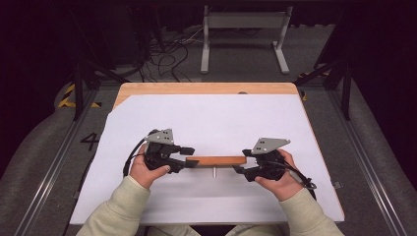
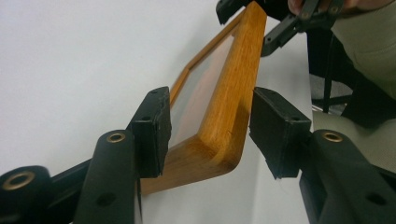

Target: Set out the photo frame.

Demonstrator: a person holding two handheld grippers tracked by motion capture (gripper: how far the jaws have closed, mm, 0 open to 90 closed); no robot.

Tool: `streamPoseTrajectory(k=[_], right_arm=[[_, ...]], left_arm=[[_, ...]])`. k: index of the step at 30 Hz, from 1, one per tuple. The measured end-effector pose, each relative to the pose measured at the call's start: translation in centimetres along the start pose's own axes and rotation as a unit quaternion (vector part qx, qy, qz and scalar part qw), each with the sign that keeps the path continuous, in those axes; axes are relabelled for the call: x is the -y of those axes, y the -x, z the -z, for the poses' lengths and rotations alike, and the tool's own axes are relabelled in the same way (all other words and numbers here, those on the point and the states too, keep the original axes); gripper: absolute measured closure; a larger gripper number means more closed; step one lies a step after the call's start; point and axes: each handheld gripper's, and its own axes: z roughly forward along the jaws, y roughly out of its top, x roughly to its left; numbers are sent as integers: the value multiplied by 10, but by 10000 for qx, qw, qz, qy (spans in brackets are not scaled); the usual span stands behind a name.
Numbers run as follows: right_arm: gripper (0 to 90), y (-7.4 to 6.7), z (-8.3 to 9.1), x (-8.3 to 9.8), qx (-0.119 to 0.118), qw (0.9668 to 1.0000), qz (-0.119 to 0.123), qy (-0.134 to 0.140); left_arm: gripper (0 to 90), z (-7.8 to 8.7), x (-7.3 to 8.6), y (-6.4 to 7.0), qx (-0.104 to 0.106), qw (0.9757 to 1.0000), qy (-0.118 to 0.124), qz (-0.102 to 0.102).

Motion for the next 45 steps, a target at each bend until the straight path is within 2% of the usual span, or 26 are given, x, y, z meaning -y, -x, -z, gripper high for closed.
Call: streamPoseTrajectory(k=[5,8,11,12,13,14,15,18,19,22,25,31,34,45], right_arm=[[350,3,0,10,9,9999,-47,-107],[374,5,1,16,31,9998,-90,-182],[489,9,2,23,20,9994,-161,-293],[577,10,1,26,-32,9991,-194,-366],[616,10,1,27,-58,9989,-198,-414],[616,10,1,27,-58,9989,-198,-414],[666,10,-1,28,-97,9987,-171,-460],[810,11,-9,31,-206,9980,-133,-584],[810,11,-9,31,-206,9980,-133,-584],[889,13,-16,34,-216,9978,-163,-601],[900,17,-23,37,-202,9979,-205,-588],[900,22,-34,40,-264,9970,-282,-675],[900,23,-37,39,-249,9969,-288,-686],[900,37,-49,32,-92,9973,-421,-592]], left_arm=[[482,12,0,1,-73,9996,267,-55],[481,20,1,0,-224,9989,404,-30],[488,27,3,-2,-377,9981,491,22],[494,31,4,-3,-455,9976,525,31],[501,33,5,-4,-520,9971,547,67],[510,33,5,-4,-520,9971,547,67],[510,33,6,-4,-535,9969,568,75],[543,34,8,-8,-764,9959,433,216],[543,33,9,-10,-818,9956,398,211],[569,30,14,-15,-986,9941,251,382],[590,30,17,-19,-1110,9924,213,495],[609,27,23,-25,-1279,9902,165,534],[627,25,27,-28,-1297,9896,86,623],[643,24,29,-30,-1376,9884,19,646]])
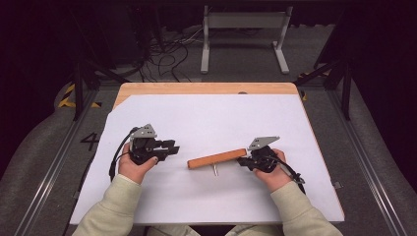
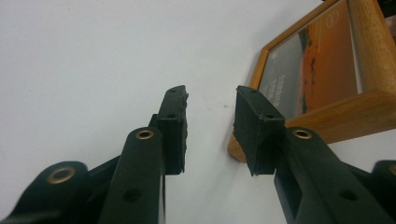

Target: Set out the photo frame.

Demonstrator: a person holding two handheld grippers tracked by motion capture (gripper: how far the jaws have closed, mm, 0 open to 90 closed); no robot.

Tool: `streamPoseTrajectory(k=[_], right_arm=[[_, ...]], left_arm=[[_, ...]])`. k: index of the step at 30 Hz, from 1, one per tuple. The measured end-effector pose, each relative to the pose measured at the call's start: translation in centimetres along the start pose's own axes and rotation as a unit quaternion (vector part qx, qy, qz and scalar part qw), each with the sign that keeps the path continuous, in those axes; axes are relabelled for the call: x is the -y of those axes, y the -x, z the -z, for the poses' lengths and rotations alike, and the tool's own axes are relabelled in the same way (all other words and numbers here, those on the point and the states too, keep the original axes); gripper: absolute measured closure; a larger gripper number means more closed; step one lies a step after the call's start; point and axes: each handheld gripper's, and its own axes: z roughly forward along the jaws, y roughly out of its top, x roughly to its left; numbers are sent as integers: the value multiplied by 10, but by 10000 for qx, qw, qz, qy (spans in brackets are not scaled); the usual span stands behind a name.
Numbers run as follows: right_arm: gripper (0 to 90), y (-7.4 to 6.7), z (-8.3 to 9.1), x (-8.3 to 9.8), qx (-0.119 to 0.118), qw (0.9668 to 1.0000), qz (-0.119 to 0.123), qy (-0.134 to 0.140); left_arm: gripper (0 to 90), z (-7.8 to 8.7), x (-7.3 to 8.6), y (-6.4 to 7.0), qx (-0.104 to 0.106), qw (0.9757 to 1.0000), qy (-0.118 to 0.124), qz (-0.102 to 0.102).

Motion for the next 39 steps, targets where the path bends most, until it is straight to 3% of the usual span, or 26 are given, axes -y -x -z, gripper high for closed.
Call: streamPoseTrajectory(k=[21,33,39], right_arm=[[900,22,-24,-20,306,9994,-133,99],[900,26,16,-11,522,9974,-351,355],[900,20,34,-4,550,9970,-333,430]], left_arm=[[697,-19,11,8,128,9987,-496,-52],[775,-42,13,17,250,9953,-896,-285],[799,-52,13,20,449,9926,-1072,-355]])
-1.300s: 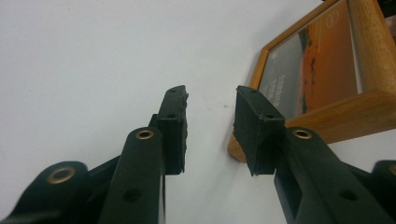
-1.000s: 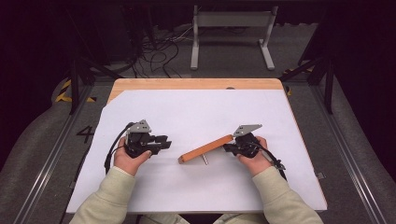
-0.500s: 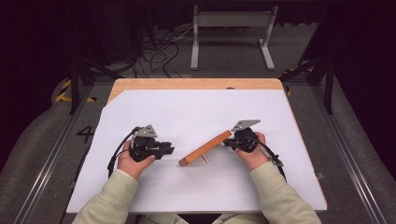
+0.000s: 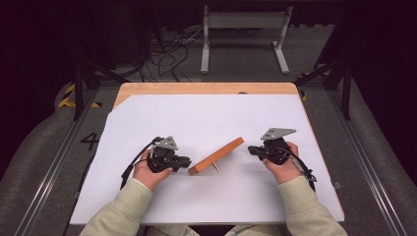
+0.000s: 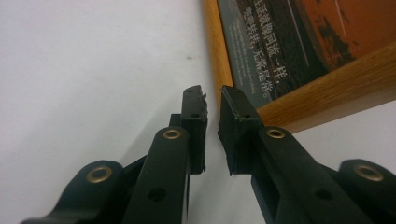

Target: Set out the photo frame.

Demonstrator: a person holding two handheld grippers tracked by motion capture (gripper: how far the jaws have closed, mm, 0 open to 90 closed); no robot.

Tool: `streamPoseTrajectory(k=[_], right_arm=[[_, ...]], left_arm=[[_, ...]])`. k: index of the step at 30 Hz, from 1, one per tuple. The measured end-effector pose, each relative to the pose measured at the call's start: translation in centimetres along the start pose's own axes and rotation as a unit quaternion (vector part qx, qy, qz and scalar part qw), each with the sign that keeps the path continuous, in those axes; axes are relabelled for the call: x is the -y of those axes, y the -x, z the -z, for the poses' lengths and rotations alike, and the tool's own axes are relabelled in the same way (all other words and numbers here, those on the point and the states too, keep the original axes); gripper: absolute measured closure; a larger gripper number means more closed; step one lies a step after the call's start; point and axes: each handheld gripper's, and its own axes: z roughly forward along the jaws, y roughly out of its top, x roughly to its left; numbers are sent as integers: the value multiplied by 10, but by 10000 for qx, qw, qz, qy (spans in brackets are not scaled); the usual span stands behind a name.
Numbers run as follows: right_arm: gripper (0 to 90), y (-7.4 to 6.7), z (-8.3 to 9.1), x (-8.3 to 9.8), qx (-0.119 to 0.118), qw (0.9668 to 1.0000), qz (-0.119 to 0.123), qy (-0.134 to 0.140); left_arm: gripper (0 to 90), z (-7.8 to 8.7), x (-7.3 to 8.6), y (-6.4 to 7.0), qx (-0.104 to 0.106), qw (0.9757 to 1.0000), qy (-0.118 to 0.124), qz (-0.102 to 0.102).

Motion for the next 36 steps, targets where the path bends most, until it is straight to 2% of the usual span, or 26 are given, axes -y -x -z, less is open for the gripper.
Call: streamPoseTrajectory(k=[5,7,9,13,16,18,22,27,29,36], right_arm=[[900,-4,8,2,2,10000,-9,45],[900,-9,11,4,-12,10000,21,62],[900,-10,12,4,-18,10000,53,72],[900,-16,17,5,-35,9999,94,89],[900,-17,20,6,-42,9999,85,97],[900,-17,22,6,-40,9999,78,122],[900,-17,23,6,-42,9999,68,131],[900,-19,24,7,-57,9999,77,143],[900,-19,24,7,-58,9999,76,140],[900,-19,24,6,-65,9998,86,147]], left_arm=[[819,-3,-2,3,-64,9999,-103,-119],[841,-3,-2,4,-14,9999,-96,-74],[847,-3,-2,5,-30,9999,-106,-116],[856,-6,-3,10,142,9996,-174,-159],[865,-7,-5,17,212,9992,-219,-247],[866,-9,-6,23,356,9985,-247,-341],[860,-10,-7,30,396,9979,-297,-423],[864,-9,-4,36,604,9970,-325,-362],[863,-10,-3,38,611,9968,-344,-380],[861,-14,-3,48,827,9942,-469,-502]])
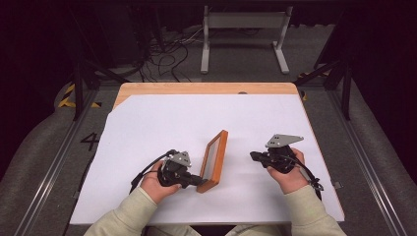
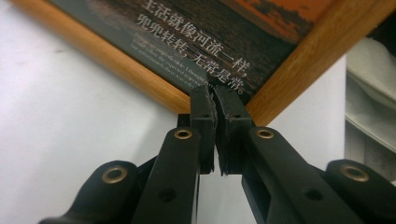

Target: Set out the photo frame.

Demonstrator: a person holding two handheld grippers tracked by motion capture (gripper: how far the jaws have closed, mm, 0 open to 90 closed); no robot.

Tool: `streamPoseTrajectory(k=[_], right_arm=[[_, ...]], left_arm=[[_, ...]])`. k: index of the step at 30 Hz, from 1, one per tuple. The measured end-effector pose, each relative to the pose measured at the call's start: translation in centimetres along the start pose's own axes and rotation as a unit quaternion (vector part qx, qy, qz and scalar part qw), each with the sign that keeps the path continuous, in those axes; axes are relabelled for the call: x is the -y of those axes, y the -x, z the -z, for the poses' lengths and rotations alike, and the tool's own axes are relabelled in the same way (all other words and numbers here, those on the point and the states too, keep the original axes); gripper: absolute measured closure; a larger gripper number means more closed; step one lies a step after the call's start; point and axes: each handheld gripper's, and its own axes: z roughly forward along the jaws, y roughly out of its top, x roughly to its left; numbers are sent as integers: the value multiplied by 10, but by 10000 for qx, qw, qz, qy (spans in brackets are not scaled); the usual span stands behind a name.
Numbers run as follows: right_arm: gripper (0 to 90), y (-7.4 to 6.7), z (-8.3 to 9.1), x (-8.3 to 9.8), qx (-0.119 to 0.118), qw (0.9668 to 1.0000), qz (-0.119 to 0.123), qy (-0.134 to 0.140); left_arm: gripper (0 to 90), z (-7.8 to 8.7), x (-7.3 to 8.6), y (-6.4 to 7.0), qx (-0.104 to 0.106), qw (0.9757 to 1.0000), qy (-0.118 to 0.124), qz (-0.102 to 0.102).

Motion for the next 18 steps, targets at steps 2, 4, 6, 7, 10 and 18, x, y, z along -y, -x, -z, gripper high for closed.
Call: streamPoseTrajectory(k=[2,4,6,7,10,18], right_arm=[[900,0,0,0,-8,10000,2,-1],[900,0,0,0,-4,10000,5,-9],[900,-1,0,0,-14,10000,9,-2],[900,-1,0,0,-15,10000,10,0],[900,-1,0,-1,-22,10000,18,1],[900,-6,2,0,-67,10000,65,-17]], left_arm=[[860,-3,0,3,80,10000,-46,-25],[855,-6,-1,6,169,9997,-111,-95],[849,-8,-2,9,211,9996,-134,-129],[849,-9,-3,10,220,9995,-157,-167],[848,-10,-4,11,244,9994,-154,-179],[856,-18,-6,17,512,9982,-167,-259]])
